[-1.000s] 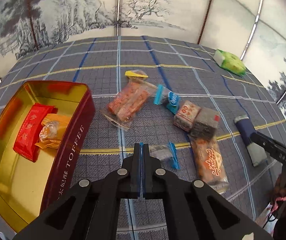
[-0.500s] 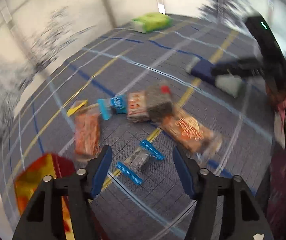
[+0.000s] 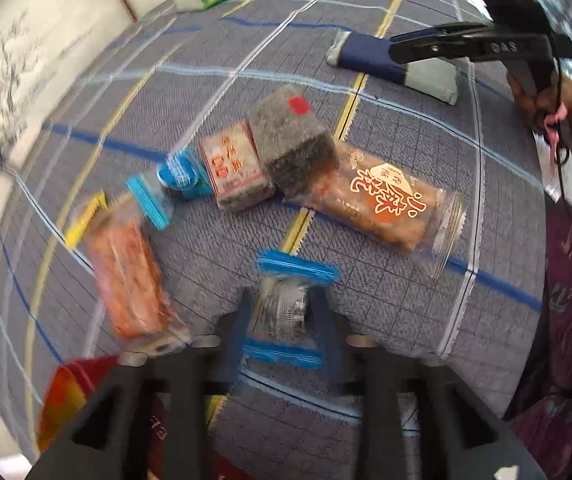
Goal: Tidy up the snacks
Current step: 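Carry the clear packet into the tin and release it with the left gripper while the right holds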
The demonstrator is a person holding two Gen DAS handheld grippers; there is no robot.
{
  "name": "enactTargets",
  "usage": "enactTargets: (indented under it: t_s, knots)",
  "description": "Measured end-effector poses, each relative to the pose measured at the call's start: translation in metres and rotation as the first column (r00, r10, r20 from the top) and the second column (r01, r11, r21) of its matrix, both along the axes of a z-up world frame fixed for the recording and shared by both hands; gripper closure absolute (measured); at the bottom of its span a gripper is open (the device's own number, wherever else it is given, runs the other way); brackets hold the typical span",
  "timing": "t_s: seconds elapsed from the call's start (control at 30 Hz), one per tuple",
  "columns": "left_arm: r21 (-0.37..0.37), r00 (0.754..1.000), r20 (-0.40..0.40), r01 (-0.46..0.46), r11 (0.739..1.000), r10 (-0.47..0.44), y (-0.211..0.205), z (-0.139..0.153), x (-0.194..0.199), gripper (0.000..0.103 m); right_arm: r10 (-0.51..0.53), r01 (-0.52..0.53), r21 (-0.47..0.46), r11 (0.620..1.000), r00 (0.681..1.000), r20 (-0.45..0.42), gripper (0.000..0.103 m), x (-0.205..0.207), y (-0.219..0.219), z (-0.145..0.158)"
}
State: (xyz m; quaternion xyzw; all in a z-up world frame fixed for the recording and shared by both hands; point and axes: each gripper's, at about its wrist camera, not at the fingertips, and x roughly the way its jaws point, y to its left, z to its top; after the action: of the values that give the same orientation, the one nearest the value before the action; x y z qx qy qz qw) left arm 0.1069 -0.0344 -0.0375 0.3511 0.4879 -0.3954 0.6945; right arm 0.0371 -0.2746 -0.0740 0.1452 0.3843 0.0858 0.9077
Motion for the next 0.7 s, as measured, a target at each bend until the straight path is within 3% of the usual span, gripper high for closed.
enactTargets:
  t_s: [0.13, 0.2, 0.37, 0.53, 0.7]
  knots:
    - [0.002, 0.989, 0.096, -0.113, 0.994, 0.113, -0.002, 0.001, -0.021, 0.083, -0.001, 0.001, -0.024, 1.000, 1.000, -0.003, 0.051, 0.002, 0.004, 0.001]
    - [-0.060, 0.973, 0.102, -0.202, 0.978, 0.207, -0.002, 0.008, -0.037, 0.083, -0.002, 0.001, -0.044, 0.999, 1.000, -0.005, 0.051, 0.002, 0.007, 0.001]
    - [-0.235, 0.909, 0.047, -0.393, 0.889, 0.414, 0.003, 0.026, -0.083, 0.083, -0.013, 0.013, -0.098, 0.995, 1.000, -0.005, 0.059, 0.002, 0.013, 0.002]
    - [-0.355, 0.852, -0.008, -0.493, 0.795, 0.524, 0.016, 0.044, -0.116, 0.083, -0.004, 0.005, -0.144, 0.990, 1.000, 0.004, 0.060, 0.000, 0.020, 0.005]
    - [-0.368, 0.798, 0.010, -0.558, 0.744, 0.603, 0.034, 0.057, -0.126, 0.083, -0.010, 0.010, -0.127, 0.992, 1.000, -0.001, 0.063, 0.001, 0.018, 0.005]
